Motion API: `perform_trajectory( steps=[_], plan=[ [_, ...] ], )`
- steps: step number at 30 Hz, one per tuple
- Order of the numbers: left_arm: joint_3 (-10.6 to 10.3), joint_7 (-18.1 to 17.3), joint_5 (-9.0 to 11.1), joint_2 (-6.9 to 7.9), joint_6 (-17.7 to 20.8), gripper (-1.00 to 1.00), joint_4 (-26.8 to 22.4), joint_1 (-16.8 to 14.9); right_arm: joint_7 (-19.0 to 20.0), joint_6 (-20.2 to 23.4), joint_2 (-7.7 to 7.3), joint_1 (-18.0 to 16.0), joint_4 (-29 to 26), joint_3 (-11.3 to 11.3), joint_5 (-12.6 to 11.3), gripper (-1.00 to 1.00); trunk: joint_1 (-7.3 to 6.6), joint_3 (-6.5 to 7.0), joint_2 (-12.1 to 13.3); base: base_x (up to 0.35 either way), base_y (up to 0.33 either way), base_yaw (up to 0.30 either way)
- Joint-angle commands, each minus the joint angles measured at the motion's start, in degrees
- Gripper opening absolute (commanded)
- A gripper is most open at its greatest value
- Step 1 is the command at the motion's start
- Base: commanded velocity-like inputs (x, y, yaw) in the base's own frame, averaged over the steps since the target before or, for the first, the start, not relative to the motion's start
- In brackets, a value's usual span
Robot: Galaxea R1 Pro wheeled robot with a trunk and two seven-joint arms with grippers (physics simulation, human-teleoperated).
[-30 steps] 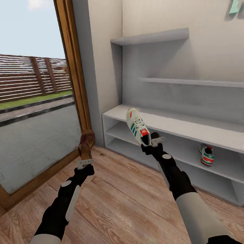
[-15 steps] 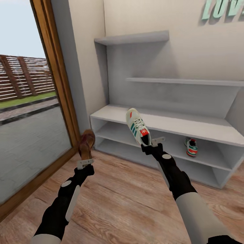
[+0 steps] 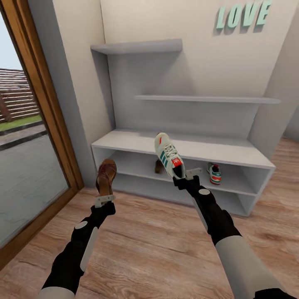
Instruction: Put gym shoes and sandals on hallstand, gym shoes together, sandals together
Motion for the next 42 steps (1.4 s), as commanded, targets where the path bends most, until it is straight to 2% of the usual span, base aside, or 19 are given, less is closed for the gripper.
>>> perform_trajectory(
  steps=[1, 11, 27, 35, 42],
  plan=[
    [0.18, -0.27, 0.39, -0.04, 0.4, -1.0, -0.09, -0.01, 0.23, 0.33, 0.02, -0.04, -0.08, -0.06, 0.62, -1.0, -0.01, -0.06, -0.02, 0.039, 0.273, -0.3],
    [0.18, -0.27, 0.36, -0.04, 0.4, -1.0, -0.09, -0.01, 0.23, 0.33, 0.02, -0.04, -0.08, -0.06, 0.62, -1.0, -0.01, -0.06, -0.02, 0.027, 0.301, -0.294],
    [0.18, -0.27, 0.34, -0.04, 0.4, -1.0, -0.09, -0.01, 0.23, 0.33, 0.06, -0.04, -0.08, -0.06, 0.62, -1.0, -0.01, -0.06, -0.02, 0.0, 0.302, -0.014],
    [0.18, -0.27, 0.38, -0.04, 0.4, -1.0, -0.09, -0.01, 0.23, 0.33, 0.06, -0.04, -0.08, -0.06, 0.62, -1.0, -0.01, -0.06, -0.02, 0.0, 0.058, -0.011],
    [0.18, -0.28, 0.39, -0.04, 0.4, -1.0, -0.09, -0.01, 0.23, 0.33, 0.05, -0.04, -0.08, -0.06, 0.62, -1.0, -0.01, -0.06, -0.02, 0.0, 0.003, -0.227]
  ],
)
